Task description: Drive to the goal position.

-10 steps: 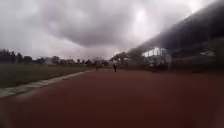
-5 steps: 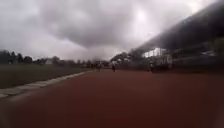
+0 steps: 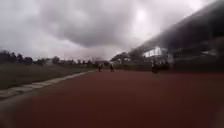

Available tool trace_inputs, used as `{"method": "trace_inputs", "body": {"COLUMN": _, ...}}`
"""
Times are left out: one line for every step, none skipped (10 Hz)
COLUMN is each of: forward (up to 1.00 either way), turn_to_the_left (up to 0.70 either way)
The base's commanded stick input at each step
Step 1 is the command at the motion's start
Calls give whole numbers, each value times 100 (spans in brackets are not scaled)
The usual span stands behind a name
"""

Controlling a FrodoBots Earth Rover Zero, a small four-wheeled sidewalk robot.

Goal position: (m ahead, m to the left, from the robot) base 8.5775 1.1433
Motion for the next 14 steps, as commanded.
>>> {"method": "trace_inputs", "body": {"forward": 50, "turn_to_the_left": 2}}
{"method": "trace_inputs", "body": {"forward": 50, "turn_to_the_left": 2}}
{"method": "trace_inputs", "body": {"forward": 50, "turn_to_the_left": 2}}
{"method": "trace_inputs", "body": {"forward": 50, "turn_to_the_left": 2}}
{"method": "trace_inputs", "body": {"forward": 50, "turn_to_the_left": 2}}
{"method": "trace_inputs", "body": {"forward": 50, "turn_to_the_left": 2}}
{"method": "trace_inputs", "body": {"forward": 50, "turn_to_the_left": 2}}
{"method": "trace_inputs", "body": {"forward": 50, "turn_to_the_left": 2}}
{"method": "trace_inputs", "body": {"forward": 50, "turn_to_the_left": 2}}
{"method": "trace_inputs", "body": {"forward": 50, "turn_to_the_left": 2}}
{"method": "trace_inputs", "body": {"forward": 50, "turn_to_the_left": 2}}
{"method": "trace_inputs", "body": {"forward": 50, "turn_to_the_left": 2}}
{"method": "trace_inputs", "body": {"forward": 50, "turn_to_the_left": 2}}
{"method": "trace_inputs", "body": {"forward": 50, "turn_to_the_left": 2}}
